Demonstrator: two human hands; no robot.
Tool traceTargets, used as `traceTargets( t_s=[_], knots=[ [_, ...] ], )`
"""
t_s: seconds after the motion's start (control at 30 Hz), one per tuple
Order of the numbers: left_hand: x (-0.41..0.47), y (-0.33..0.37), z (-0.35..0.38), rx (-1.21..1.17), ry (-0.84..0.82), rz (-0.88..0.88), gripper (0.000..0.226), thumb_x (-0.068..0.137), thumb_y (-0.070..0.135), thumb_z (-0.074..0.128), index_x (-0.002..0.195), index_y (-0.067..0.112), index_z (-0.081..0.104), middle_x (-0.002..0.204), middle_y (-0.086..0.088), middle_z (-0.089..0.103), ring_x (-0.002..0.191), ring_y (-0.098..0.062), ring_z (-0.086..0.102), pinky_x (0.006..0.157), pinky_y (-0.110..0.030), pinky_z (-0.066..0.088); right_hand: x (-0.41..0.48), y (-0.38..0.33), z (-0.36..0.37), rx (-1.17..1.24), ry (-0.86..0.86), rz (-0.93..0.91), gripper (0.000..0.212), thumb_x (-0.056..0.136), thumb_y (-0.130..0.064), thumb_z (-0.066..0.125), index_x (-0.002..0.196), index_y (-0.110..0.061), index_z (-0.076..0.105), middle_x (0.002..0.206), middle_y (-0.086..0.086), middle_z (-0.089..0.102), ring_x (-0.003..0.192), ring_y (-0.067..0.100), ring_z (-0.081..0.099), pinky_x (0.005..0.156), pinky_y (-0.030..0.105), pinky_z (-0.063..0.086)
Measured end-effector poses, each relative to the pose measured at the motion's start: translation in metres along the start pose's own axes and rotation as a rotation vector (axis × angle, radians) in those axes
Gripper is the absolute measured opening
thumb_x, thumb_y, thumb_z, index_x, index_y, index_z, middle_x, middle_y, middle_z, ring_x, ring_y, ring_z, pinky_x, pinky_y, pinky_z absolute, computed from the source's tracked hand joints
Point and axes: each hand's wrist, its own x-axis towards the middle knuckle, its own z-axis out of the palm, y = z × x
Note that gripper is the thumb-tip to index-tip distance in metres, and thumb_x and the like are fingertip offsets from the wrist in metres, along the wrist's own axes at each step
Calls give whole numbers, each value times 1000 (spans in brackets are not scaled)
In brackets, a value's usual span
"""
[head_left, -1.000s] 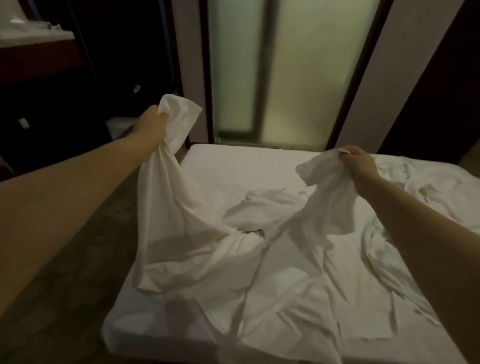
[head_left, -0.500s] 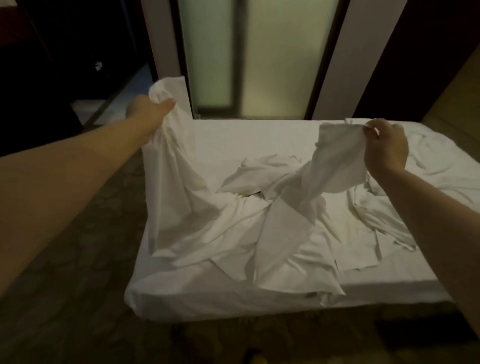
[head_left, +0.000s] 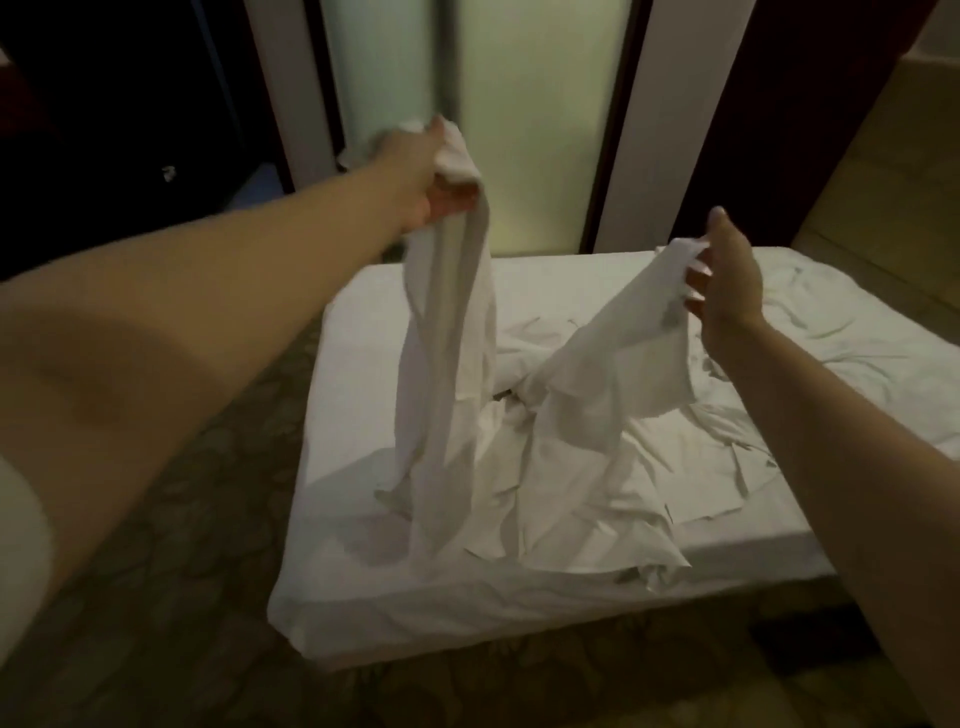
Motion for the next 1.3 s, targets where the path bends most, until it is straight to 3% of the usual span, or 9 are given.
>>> traceTargets(
  t_s=[0.07, 0.27, 0.43, 0.6, 0.77, 0.87, 0.97, 1.1, 1.3],
  knots=[
    [-3, -10, 21, 63, -63, -29, 20, 101, 25, 40, 86, 15, 48, 81, -5, 55, 68, -15, 57, 48, -31, 53, 8, 0, 2, -200, -5, -53, 26, 88, -32, 63, 100, -17, 46, 83, -7, 49, 75, 7, 50, 71, 27, 47],
    [13, -52, 51, 515, -32, 96, 32, 88, 29, 55, 112, 9, 58, 115, -19, 61, 102, -31, 61, 88, -45, 53, 29, -13, 6, -375, -117, -57, 31, 89, 0, 45, 110, -22, 51, 96, -2, 53, 78, 13, 53, 57, 23, 46],
    [17, -55, 70, 565, -191, 193, 51, 95, 12, 42, 144, 22, 32, 131, -10, 50, 113, -28, 53, 93, -44, 49, 51, -42, -7, 50, -165, 116, 49, 87, 12, 46, 119, -24, 52, 105, 3, 49, 92, 19, 54, 80, 30, 53],
    [8, -67, 100, 591, -266, 289, 48, 98, 9, 40, 144, 21, 35, 136, -2, 49, 118, -19, 50, 100, -29, 40, 52, -42, 6, 68, -388, 177, 39, 86, 14, 35, 87, -12, 64, 88, 9, 59, 79, 20, 57, 67, 24, 51],
    [8, -82, 103, 422, -101, 310, 40, 100, 13, 36, 139, 23, 44, 121, 0, 58, 108, -18, 55, 95, -30, 46, 49, -42, 28, 340, -573, 334, 52, 69, 18, 29, 101, -4, 64, 107, 18, 62, 95, 28, 60, 84, 31, 52],
    [19, -79, 87, 495, -69, 391, 48, 99, 10, 37, 144, 25, 34, 138, -2, 48, 122, -19, 47, 104, -29, 38, 54, -35, 34, 57, -610, 21, 62, 74, 25, 32, 110, -15, 63, 109, 7, 62, 100, 20, 60, 84, 23, 51],
    [26, -73, 79, 529, -135, 441, 52, 99, 5, 35, 146, 26, 27, 140, 2, 39, 121, -6, 36, 92, -6, 32, 51, -34, 43, -371, -410, -383, 43, 79, 12, 51, 101, -20, 70, 91, -4, 65, 87, 10, 61, 74, 8, 45],
    [30, -58, 71, 473, -230, 520, 52, 101, 10, 38, 137, 45, 25, 143, 2, 35, 106, 2, 45, 77, 3, 36, 52, -40, 61, -578, -333, -651, 12, 85, -9, 61, 90, -8, 71, 77, -3, 55, 74, 12, 51, 62, 8, 35],
    [31, -62, 66, 461, -180, 388, 25, 97, 19, 47, 82, 28, 63, 81, 7, 63, 85, -19, 59, 73, -23, 46, 54, -38, 80, -696, -233, -674, 22, 89, -23, 53, 83, -8, 68, 87, 1, 41, 88, 17, 39, 79, 38, 38]
  ],
)
